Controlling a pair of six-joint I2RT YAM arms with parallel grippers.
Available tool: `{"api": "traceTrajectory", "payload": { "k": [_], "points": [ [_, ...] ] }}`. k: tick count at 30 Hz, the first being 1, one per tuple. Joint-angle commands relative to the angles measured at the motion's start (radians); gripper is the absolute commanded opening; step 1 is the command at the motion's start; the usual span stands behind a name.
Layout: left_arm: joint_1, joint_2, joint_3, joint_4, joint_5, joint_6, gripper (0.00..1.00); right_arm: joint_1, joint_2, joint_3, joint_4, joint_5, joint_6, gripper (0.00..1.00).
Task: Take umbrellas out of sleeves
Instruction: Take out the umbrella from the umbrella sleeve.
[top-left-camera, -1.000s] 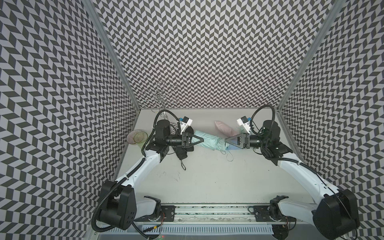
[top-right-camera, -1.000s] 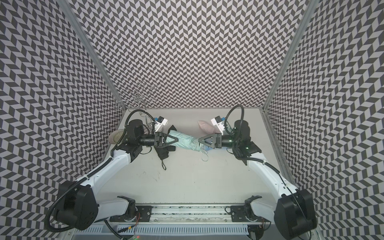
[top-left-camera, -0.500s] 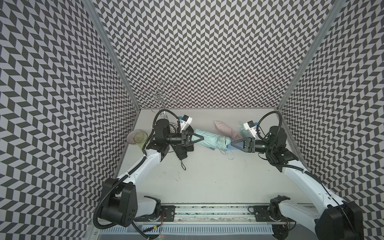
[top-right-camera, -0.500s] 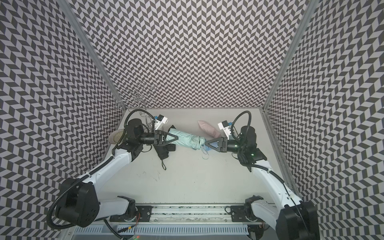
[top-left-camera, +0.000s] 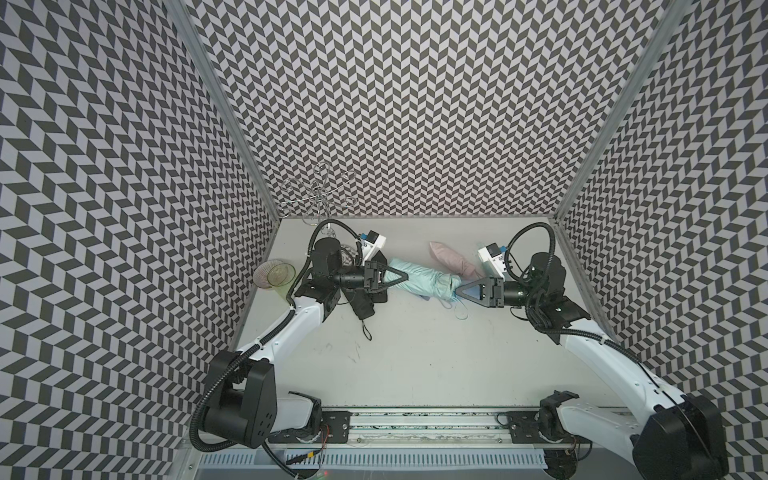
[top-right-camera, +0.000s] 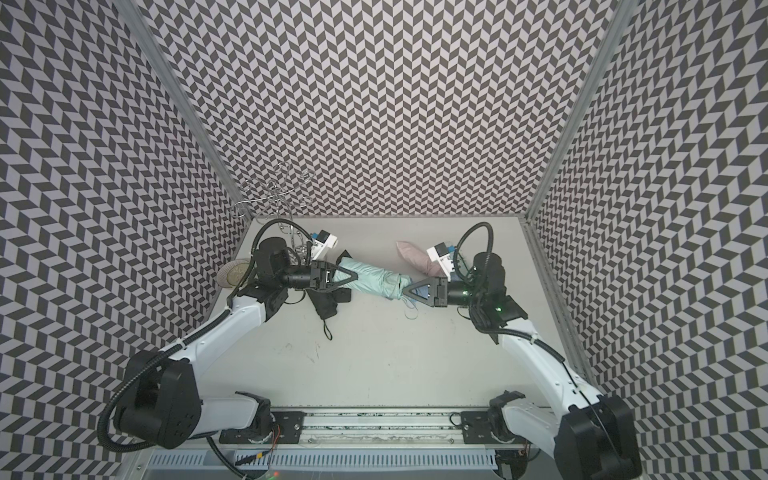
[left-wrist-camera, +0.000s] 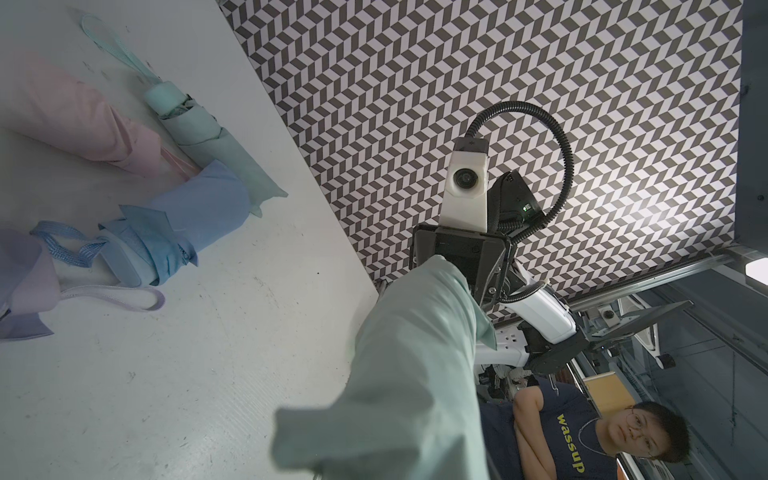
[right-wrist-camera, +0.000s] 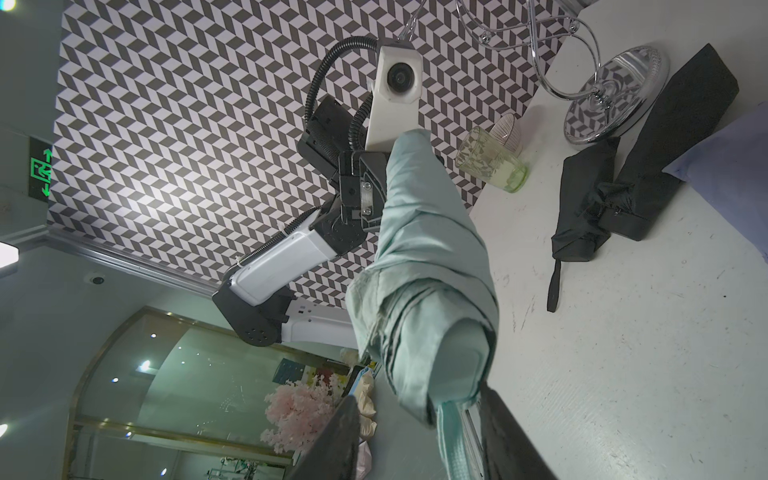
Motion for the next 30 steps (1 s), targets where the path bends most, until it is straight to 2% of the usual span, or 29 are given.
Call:
{"api": "traceTrajectory", "payload": {
  "k": [1, 16, 30],
  "points": [
    [-0.010, -0.014, 0.022, 0.058, 0.029, -0.006, 0.00, 0.019, 0.015, 0.028, 0.071, 0.018, 0.014, 0.42],
    [-0.034, -0.011, 0.026, 0.059, 0.038, -0.001, 0.00, 0.049, 0.060, 0.031, 0.123, 0.055, 0.041, 0.29],
    [-0.054, -0.007, 0.030, 0.049, 0.043, 0.011, 0.00, 0.107, 0.117, 0.064, 0.156, 0.088, 0.050, 0.32]
  ]
}}
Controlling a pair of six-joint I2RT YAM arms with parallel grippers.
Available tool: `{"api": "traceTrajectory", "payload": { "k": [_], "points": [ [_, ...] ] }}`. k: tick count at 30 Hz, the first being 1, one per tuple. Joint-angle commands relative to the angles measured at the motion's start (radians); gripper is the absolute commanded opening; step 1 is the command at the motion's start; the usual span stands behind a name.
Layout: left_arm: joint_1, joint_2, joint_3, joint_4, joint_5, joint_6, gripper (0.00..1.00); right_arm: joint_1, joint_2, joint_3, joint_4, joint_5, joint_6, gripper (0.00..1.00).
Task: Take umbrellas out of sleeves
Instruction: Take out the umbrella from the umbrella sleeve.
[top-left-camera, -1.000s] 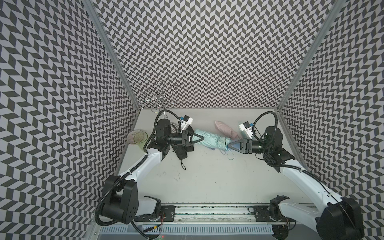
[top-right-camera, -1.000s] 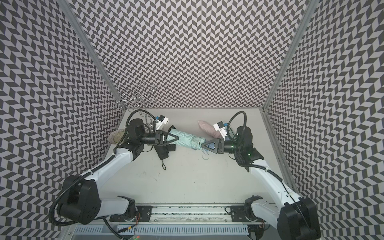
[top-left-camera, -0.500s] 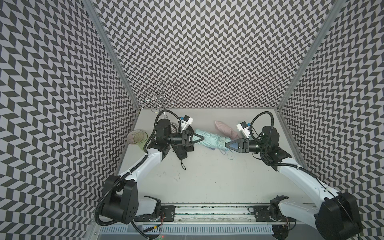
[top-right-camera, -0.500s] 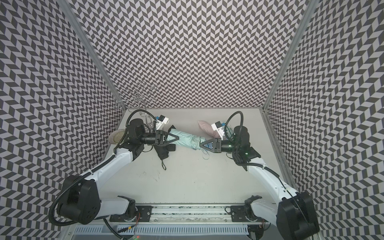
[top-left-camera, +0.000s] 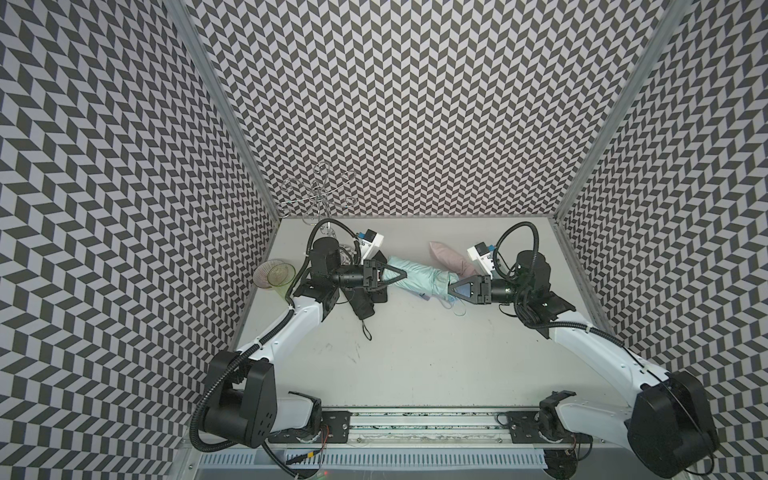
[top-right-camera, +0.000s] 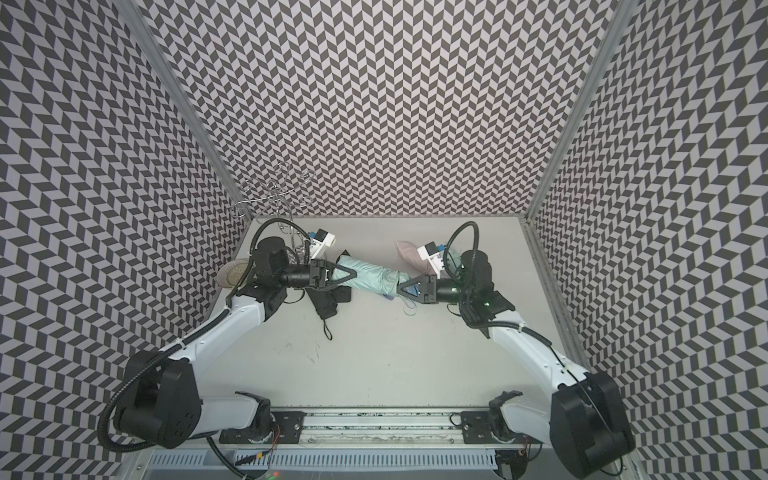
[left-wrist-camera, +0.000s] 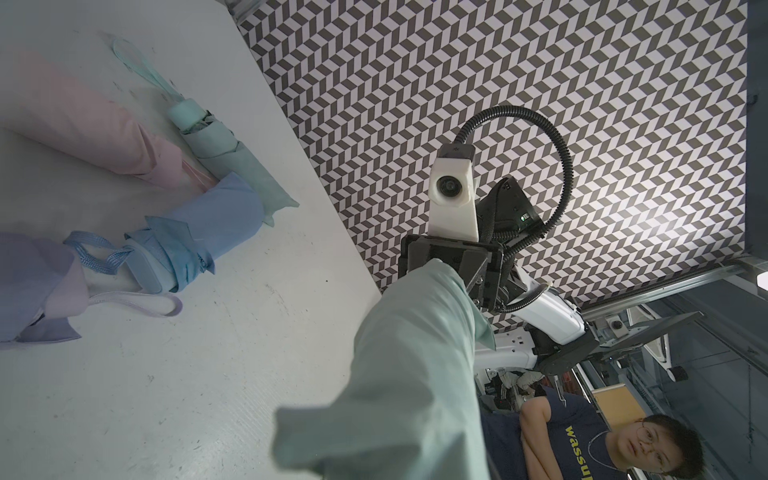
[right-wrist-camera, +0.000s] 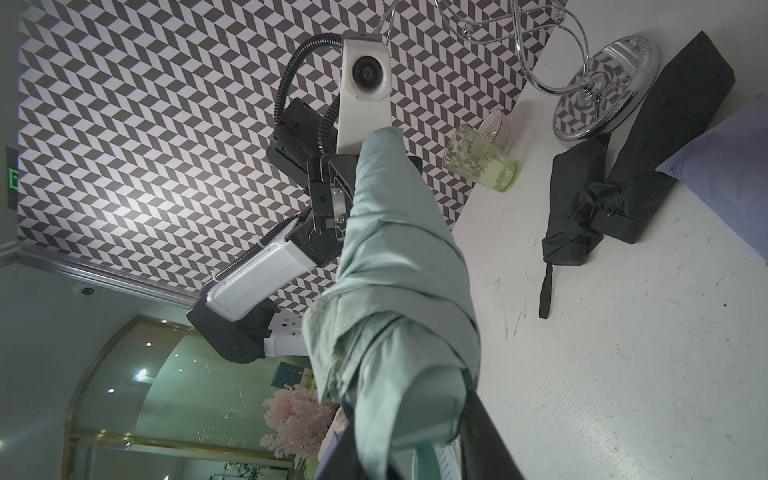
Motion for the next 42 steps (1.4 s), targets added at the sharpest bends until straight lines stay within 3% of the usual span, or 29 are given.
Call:
{"api": "traceTrajectory", "payload": {
  "k": [1, 10, 13, 20, 24, 27, 32, 42],
  "points": [
    [-0.056, -0.006, 0.029, 0.047, 0.069, 0.009, 0.00, 0.045, 0.022, 0.046, 0.094, 0.025, 0.017, 0.32],
    [-0.068, 0.001, 0.031, 0.041, 0.071, 0.014, 0.00, 0.054, 0.043, 0.068, 0.116, 0.041, 0.024, 0.40],
    [-0.070, 0.003, 0.031, 0.032, 0.070, 0.020, 0.00, 0.056, 0.046, 0.077, 0.118, 0.046, 0.024, 0.37],
    [-0.072, 0.013, 0.052, -0.018, 0.067, 0.055, 0.01, 0.055, 0.041, 0.073, 0.126, 0.043, 0.020, 0.14],
    [-0.059, 0.016, 0.059, -0.041, 0.058, 0.070, 0.52, 0.036, 0.023, 0.054, 0.136, 0.022, 0.037, 0.09],
    [-0.052, 0.018, 0.060, -0.048, 0.053, 0.074, 0.71, 0.009, 0.001, 0.032, 0.163, -0.001, 0.070, 0.06],
    [-0.025, 0.010, 0.063, -0.074, 0.043, 0.089, 0.76, -0.025, -0.029, 0.020, 0.128, -0.032, 0.064, 0.03],
    [0.017, -0.012, 0.061, -0.101, 0.033, 0.104, 0.74, -0.082, -0.076, -0.032, 0.117, -0.094, 0.081, 0.01]
  ]
}}
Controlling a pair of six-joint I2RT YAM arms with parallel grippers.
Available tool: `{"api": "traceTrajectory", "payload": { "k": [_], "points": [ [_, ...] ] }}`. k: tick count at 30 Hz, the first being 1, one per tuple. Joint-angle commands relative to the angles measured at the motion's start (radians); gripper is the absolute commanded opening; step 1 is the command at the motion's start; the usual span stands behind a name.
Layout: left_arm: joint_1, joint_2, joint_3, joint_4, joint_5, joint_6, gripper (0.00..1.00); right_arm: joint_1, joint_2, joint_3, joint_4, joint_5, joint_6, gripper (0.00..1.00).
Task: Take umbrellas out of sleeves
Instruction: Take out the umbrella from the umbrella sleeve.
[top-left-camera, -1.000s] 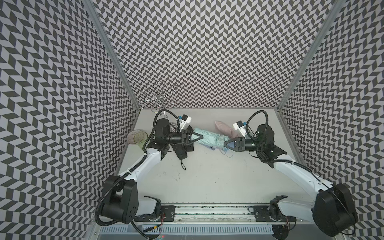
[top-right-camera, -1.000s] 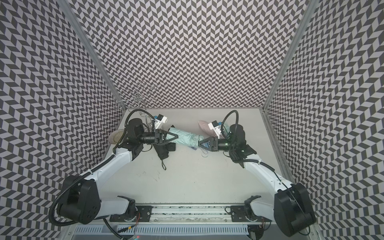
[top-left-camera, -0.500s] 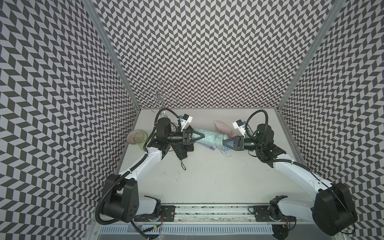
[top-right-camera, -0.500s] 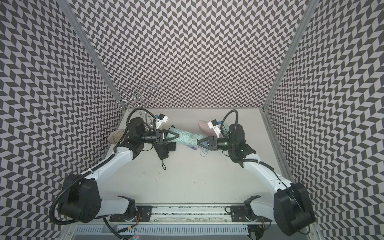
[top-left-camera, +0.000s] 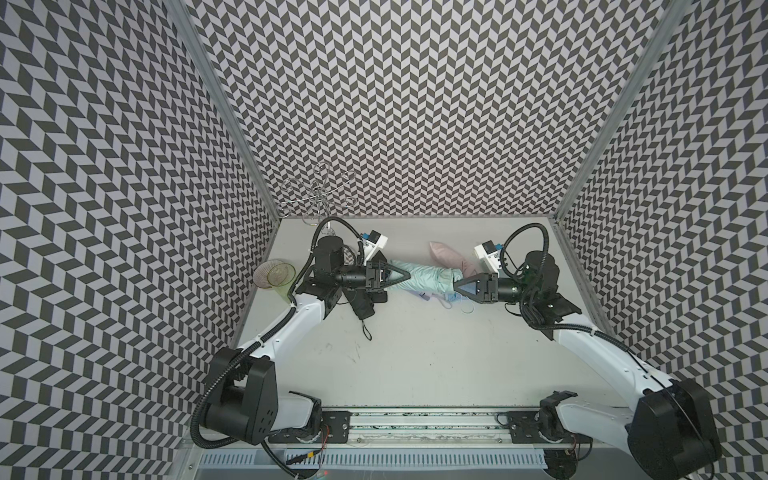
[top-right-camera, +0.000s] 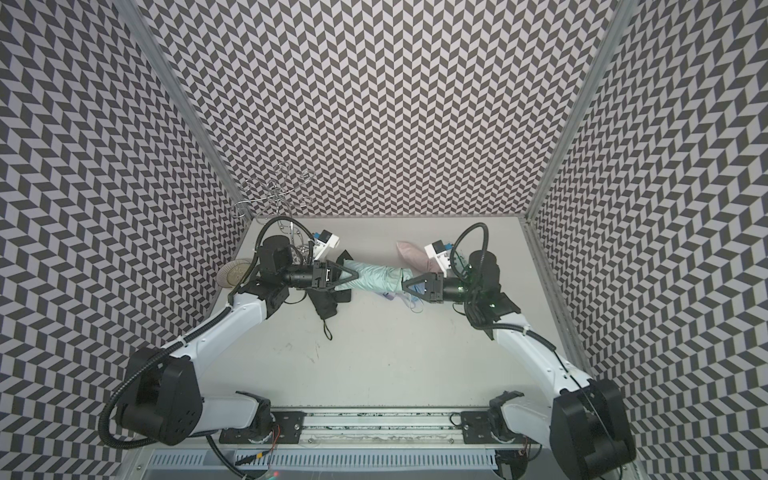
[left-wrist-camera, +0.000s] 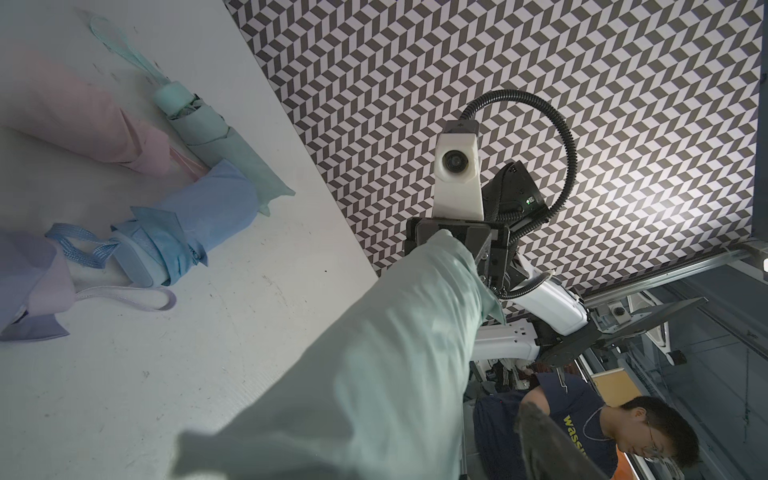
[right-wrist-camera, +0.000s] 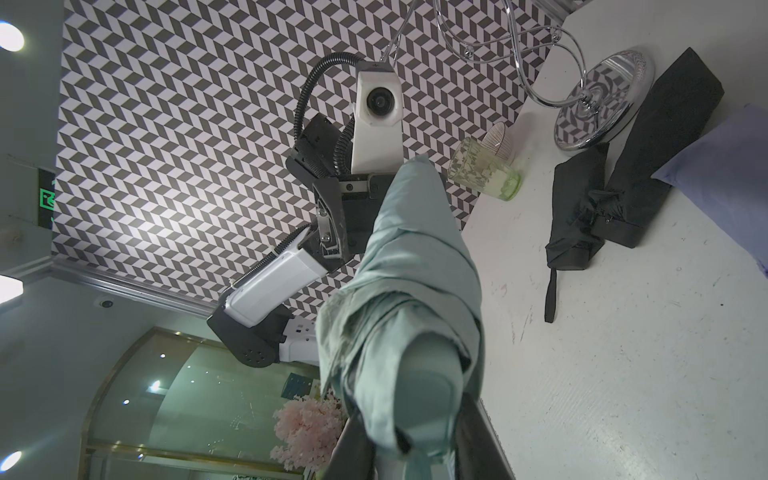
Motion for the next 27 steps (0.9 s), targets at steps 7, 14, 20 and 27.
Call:
{"api": "traceTrajectory", "payload": {
  "k": [7, 14, 20, 27],
  "points": [
    [0.015, -0.026, 0.024, -0.011, 0.014, 0.018, 0.44, -0.025, -0.047, -0.016, 0.058, -0.039, 0.005, 0.01],
    [0.021, -0.034, 0.019, -0.042, 0.007, 0.040, 0.37, -0.042, -0.039, -0.016, -0.007, -0.027, -0.039, 0.00],
    [0.025, -0.039, 0.006, -0.041, 0.008, 0.035, 0.56, -0.054, -0.036, -0.018, -0.016, -0.027, -0.045, 0.00],
    [0.031, -0.040, 0.001, -0.040, 0.011, 0.033, 0.39, -0.069, -0.036, -0.024, -0.039, -0.021, -0.062, 0.00]
  ]
}}
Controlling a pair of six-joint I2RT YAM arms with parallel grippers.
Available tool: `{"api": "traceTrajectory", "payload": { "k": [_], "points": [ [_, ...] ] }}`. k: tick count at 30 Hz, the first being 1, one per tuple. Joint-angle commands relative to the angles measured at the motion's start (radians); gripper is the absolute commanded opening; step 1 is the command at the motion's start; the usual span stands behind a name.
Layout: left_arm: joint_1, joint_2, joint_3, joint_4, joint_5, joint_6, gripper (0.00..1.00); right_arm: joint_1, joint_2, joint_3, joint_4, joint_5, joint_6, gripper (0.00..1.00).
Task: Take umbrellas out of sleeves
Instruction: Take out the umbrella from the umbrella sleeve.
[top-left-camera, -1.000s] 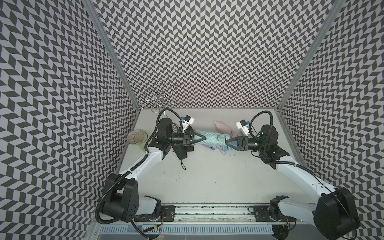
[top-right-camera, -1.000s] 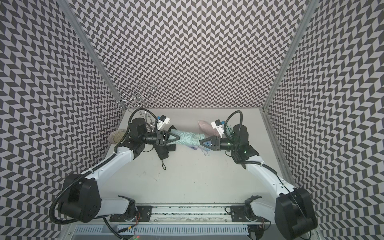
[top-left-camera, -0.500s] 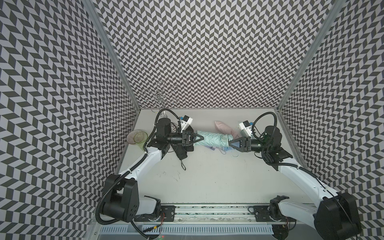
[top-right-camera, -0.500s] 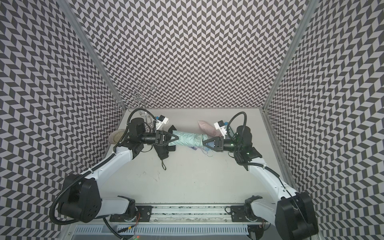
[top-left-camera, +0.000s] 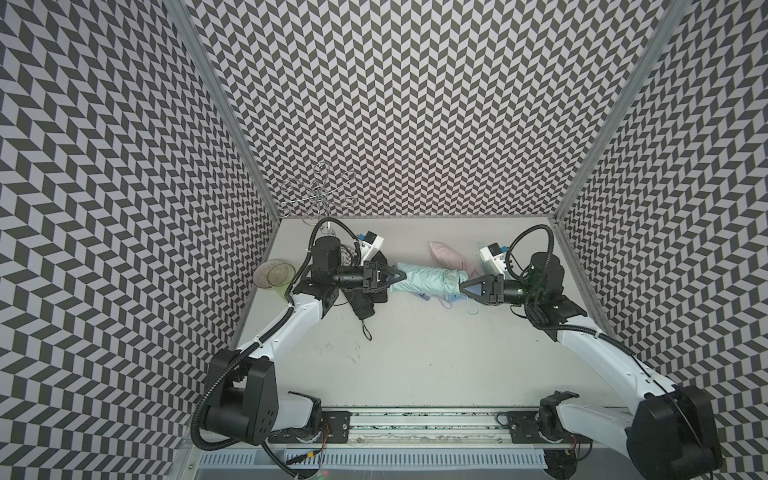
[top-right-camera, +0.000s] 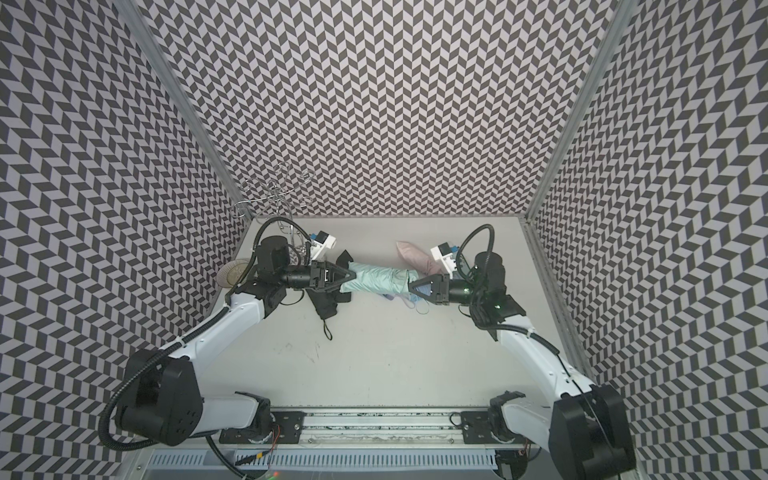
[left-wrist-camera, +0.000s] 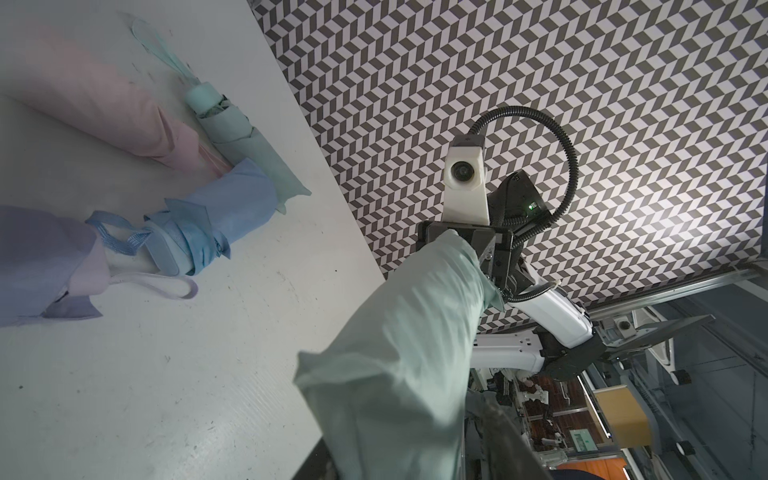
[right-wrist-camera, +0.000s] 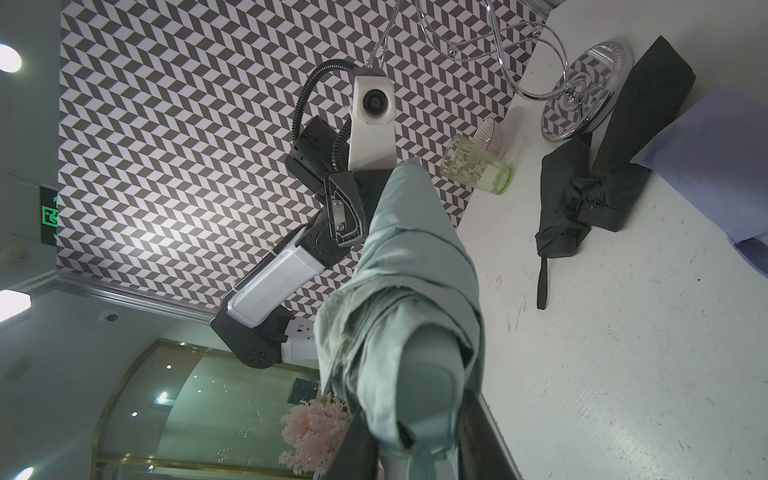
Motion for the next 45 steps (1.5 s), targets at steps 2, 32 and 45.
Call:
{"api": "traceTrajectory", "payload": {
  "k": [2, 32, 45],
  "points": [
    [0.008, -0.035, 0.001, 0.024, 0.021, 0.015, 0.27, -0.015, -0.018, -0.007, 0.024, 0.004, -0.017, 0.00],
    [0.046, -0.007, 0.005, -0.002, 0.006, 0.012, 0.31, -0.069, -0.045, -0.009, 0.018, 0.003, -0.007, 0.00],
    [0.014, 0.053, 0.024, -0.057, 0.005, 0.053, 0.67, -0.066, -0.048, -0.021, 0.066, -0.008, 0.031, 0.00]
  ]
}}
